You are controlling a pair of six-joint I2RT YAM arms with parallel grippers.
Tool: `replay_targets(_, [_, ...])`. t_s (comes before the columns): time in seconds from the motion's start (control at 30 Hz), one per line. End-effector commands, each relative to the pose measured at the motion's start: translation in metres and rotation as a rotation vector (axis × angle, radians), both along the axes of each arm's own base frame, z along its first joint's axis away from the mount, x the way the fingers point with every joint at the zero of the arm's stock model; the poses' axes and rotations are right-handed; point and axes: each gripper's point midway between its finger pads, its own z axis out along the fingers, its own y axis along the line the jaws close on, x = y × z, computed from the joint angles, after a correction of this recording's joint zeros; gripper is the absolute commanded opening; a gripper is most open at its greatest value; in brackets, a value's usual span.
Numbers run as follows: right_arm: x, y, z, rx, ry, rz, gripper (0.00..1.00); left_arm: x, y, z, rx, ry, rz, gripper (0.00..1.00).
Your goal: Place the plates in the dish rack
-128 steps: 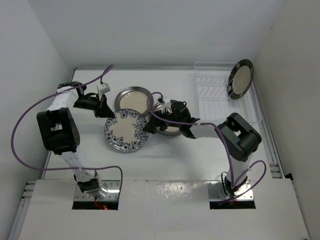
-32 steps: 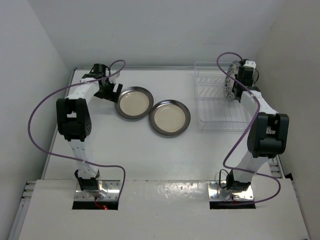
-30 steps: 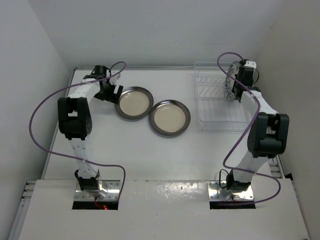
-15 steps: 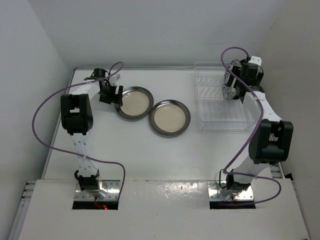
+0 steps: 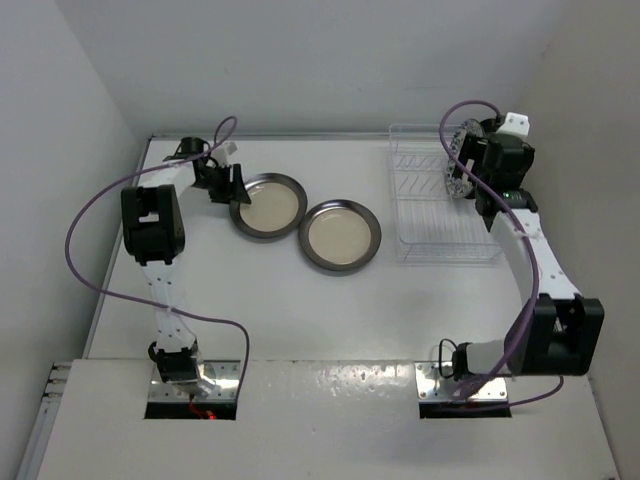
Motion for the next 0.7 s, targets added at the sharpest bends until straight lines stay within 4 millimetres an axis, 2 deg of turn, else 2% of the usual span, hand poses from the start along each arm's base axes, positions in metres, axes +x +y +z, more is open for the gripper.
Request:
replay_targets(0.0, [-0.015, 0.0, 0.027, -0.03, -0.096, -0.013, 0.93, -0.016, -0.008, -0.022, -0.064, 0.088, -0.017, 0.6])
replay_targets(0.07, [-0.022, -0.002, 0.021, -0.037, -0.09, -0.025, 0.93, -0.024, -0.008, -0.026, -0.066, 0.106, -0.017, 0.58])
replay_targets(0.1, [-0.027, -0.003, 0.028, -0.039, -0.109, -0.03, 0.93, -0.024, -0.008, -0.026, -0.066, 0.106, -0.017, 0.55])
replay_targets(0.17, [-0.031, -0.003, 0.024, -0.048, -0.095, -0.036, 0.93, -0.026, -0.014, -0.027, -0.1, 0.115, -0.032, 0.5])
replay_targets(0.3, [-0.038, -0.004, 0.017, -0.046, -0.075, -0.041, 0.93, -0.027, -0.015, -0.037, -0.116, 0.142, -0.024, 0.25])
replay_targets(0.33, [-0.04, -0.003, 0.017, -0.042, -0.077, -0.041, 0.93, -0.028, -0.014, -0.042, -0.109, 0.157, -0.012, 0.08])
replay_targets(0.37, [-0.04, -0.002, 0.019, -0.043, -0.08, -0.031, 0.93, -0.024, -0.012, -0.04, -0.1, 0.148, -0.009, 0.0])
replay_targets(0.43, [-0.042, -0.001, 0.017, -0.049, -0.071, -0.027, 0.93, -0.021, -0.012, -0.037, -0.099, 0.137, -0.009, 0.0])
replay_targets(0.5, [-0.043, 0.001, 0.018, -0.055, -0.072, -0.021, 0.93, -0.015, 0.001, -0.031, -0.087, 0.117, 0.018, 0.0])
replay_targets(0.53, [-0.044, 0.003, 0.017, -0.058, -0.071, -0.014, 0.93, -0.014, 0.001, -0.027, -0.09, 0.113, 0.024, 0.0])
replay_targets(0.6, [-0.043, 0.011, 0.019, -0.068, -0.07, 0.017, 0.93, -0.008, 0.011, -0.011, -0.096, 0.075, 0.039, 0.0])
replay_targets(0.63, [-0.042, 0.011, 0.018, -0.072, -0.065, 0.024, 0.93, -0.003, 0.009, 0.006, -0.108, 0.037, 0.03, 0.0])
replay_targets(0.67, [-0.04, 0.026, 0.017, -0.081, -0.058, 0.079, 0.93, -0.002, 0.011, 0.015, -0.133, 0.025, 0.034, 0.0])
